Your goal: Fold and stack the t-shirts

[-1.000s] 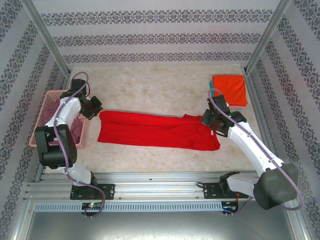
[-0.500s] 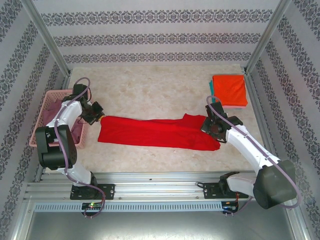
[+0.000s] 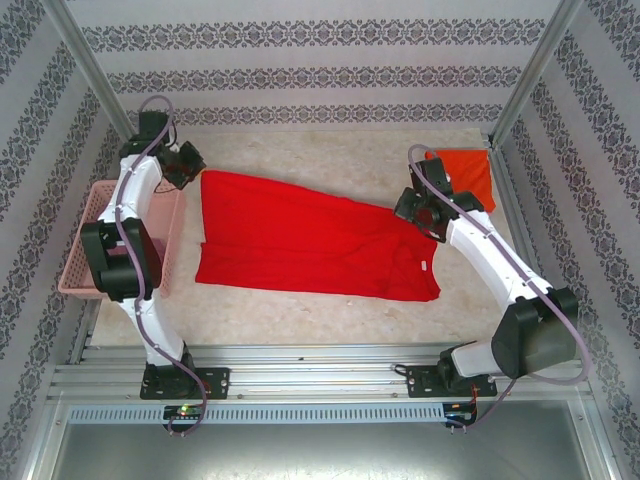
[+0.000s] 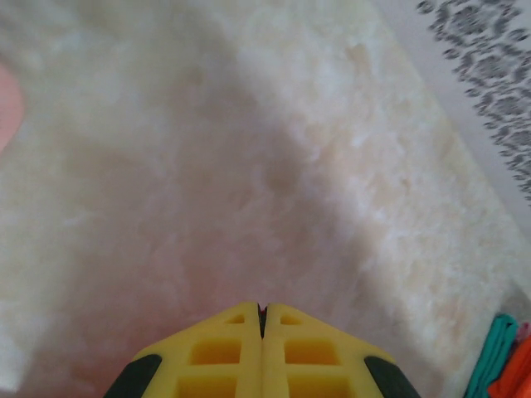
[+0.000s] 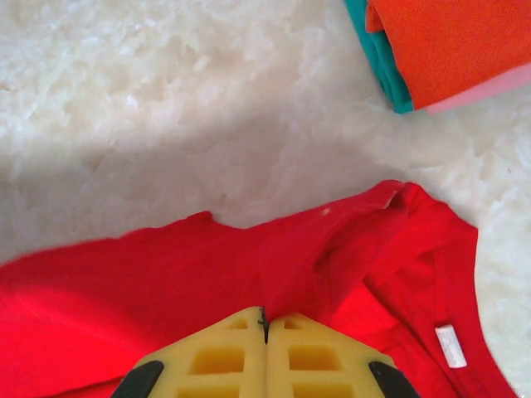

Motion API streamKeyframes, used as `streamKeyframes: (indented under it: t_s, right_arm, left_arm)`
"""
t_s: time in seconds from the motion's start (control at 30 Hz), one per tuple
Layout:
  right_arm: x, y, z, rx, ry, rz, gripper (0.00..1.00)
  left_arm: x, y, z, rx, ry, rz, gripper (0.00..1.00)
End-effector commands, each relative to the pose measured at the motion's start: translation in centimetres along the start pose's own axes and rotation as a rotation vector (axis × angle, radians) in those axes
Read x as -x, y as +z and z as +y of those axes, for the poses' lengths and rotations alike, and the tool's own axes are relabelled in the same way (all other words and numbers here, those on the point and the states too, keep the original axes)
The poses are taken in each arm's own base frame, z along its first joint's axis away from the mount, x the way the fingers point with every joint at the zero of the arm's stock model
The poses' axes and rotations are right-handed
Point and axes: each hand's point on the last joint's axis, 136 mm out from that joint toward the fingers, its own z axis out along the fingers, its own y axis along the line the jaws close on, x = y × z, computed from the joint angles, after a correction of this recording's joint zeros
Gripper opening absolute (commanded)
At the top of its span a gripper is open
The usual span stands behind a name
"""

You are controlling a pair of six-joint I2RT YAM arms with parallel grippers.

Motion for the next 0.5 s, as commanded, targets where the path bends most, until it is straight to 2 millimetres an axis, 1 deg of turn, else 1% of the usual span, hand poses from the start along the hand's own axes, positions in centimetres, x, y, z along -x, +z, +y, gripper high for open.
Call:
streamKeyframes:
  t_s: [0.0, 0.17, 0.3, 0.47]
  right_arm:
    - [-0.4, 0.5, -0.7, -0.025, -0.015, 0.019, 0.00]
    - [-3.3, 1.1, -2.3, -0.037, 0.015, 0.069, 0.00]
    - [-5.8, 1.4, -4.0, -0.059, 0.037, 0.112, 0.00]
    - [-8.3, 1.7, -6.0, -0.093, 0.055, 0.150, 0.00]
  left_arm:
    - [-0.9, 0.2, 1.4, 0.037, -0.014, 0.047, 0.00]
    - [-3.6, 0.7, 3.9, 0.070, -0.026, 0.084, 0.00]
    - [-6.0, 0.9, 6.1, 0.098, -0.046, 0.113, 0.00]
    - [-8.1, 0.4, 7.8, 0.111, -0.072, 0.125, 0.00]
